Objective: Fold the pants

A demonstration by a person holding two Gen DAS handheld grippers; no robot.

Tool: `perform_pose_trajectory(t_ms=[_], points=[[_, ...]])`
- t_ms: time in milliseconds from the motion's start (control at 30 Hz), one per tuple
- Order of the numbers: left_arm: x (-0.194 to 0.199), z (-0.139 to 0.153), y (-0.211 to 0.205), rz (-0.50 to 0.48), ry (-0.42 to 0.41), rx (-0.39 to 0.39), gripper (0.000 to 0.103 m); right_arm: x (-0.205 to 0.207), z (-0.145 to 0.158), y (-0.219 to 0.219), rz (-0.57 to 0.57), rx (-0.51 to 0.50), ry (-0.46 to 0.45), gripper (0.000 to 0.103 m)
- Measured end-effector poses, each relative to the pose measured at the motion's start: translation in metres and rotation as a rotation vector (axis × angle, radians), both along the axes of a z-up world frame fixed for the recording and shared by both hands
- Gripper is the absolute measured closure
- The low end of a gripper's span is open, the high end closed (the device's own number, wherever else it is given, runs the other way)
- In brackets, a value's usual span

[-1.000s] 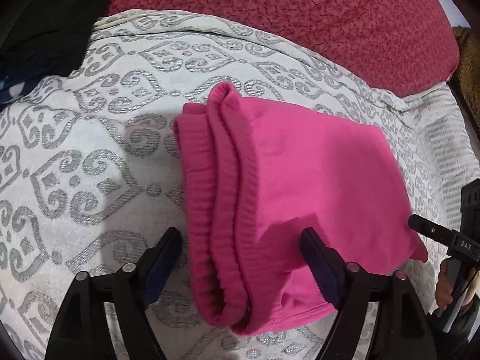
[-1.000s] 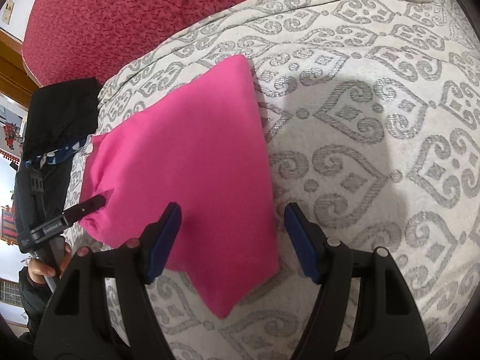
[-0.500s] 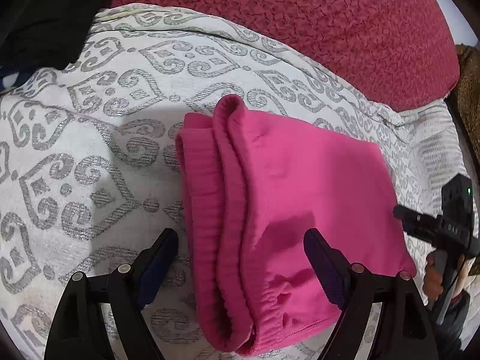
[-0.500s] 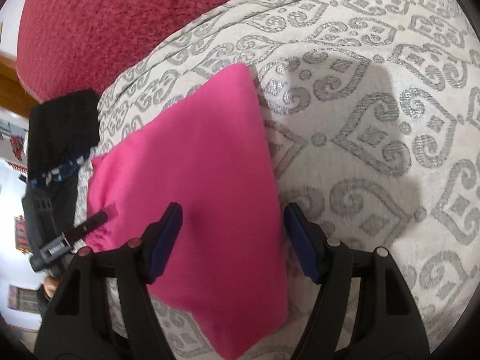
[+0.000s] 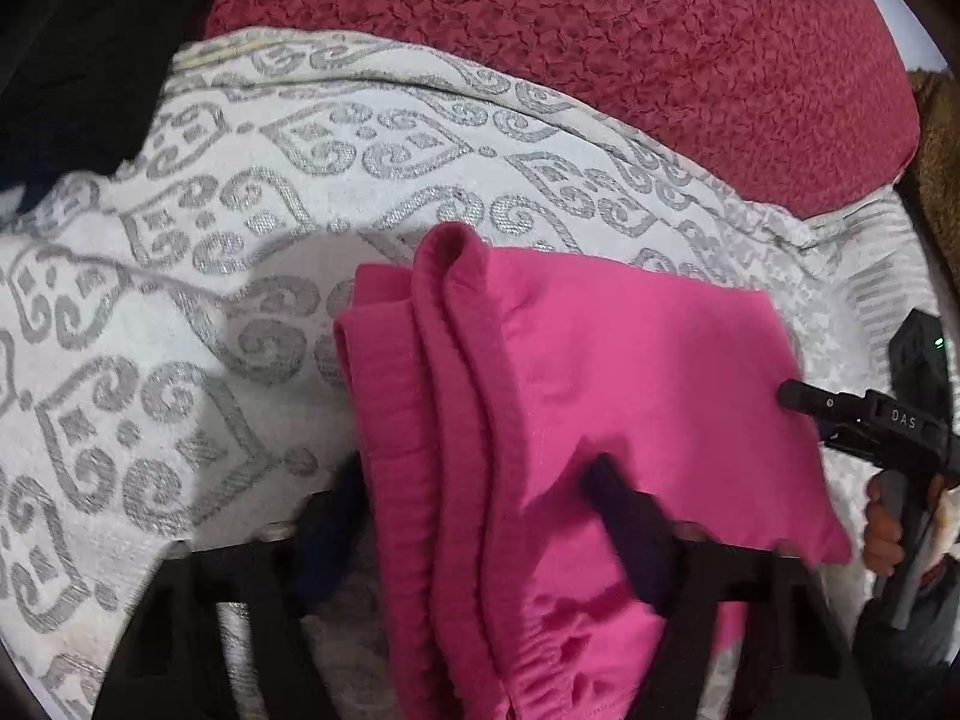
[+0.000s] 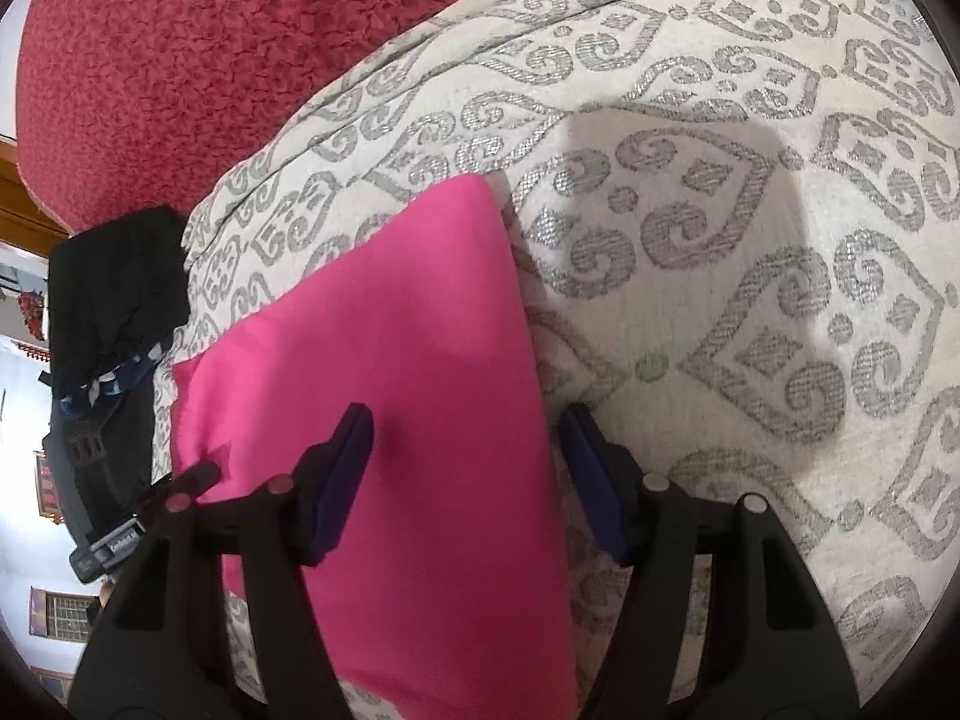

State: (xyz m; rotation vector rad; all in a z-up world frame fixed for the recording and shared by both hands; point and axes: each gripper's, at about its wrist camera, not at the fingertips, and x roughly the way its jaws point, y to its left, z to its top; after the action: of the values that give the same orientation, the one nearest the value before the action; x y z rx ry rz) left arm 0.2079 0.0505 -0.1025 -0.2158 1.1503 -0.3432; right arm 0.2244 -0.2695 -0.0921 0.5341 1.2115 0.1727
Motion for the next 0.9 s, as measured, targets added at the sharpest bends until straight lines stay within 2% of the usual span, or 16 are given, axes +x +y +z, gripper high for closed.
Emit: perform_pose_trajectory(t_ms=[67,133,167,233,333,500,667,900], points=[[0.001,-0.001,0.002,0.015,0.012,-0.024,0.058,0.0,0.003,0.006,0.009,-0.104,0.005,0.068],[-0.001,0.002,0.003,0.037,0.017,-0.025,0.071,-0.003,0.008,0.01,0.019,-0.112,-0.006,0.088],[-0.003,0.004,0.002,0.037,0.011,-0.016,0.073,-0.006,0.013,0.011,0.022,-0.076,-0.024,0.089],[-0.007,0.013,-0.005,0.022,-0.013,0.025,0.079,-0.013,0.027,0.013,0.019,-0.086,-0.075,0.09],[-0.014,0.027,-0.016,-0.005,-0.051,0.079,0.082,-0.026,0.048,0.023,0.052,-0.112,-0.152,0.09],[-0.022,0.05,-0.03,-0.032,-0.077,0.077,0.082,-0.048,0.076,0.026,0.075,-0.143,-0.223,0.091],[-0.029,0.074,-0.062,-0.094,-0.115,0.094,0.082,-0.066,0.094,0.004,0.045,-0.146,-0.262,0.091],[-0.024,0.095,-0.128,-0.193,-0.131,0.091,0.082,-0.09,0.116,-0.056,-0.048,-0.144,-0.299,0.091]])
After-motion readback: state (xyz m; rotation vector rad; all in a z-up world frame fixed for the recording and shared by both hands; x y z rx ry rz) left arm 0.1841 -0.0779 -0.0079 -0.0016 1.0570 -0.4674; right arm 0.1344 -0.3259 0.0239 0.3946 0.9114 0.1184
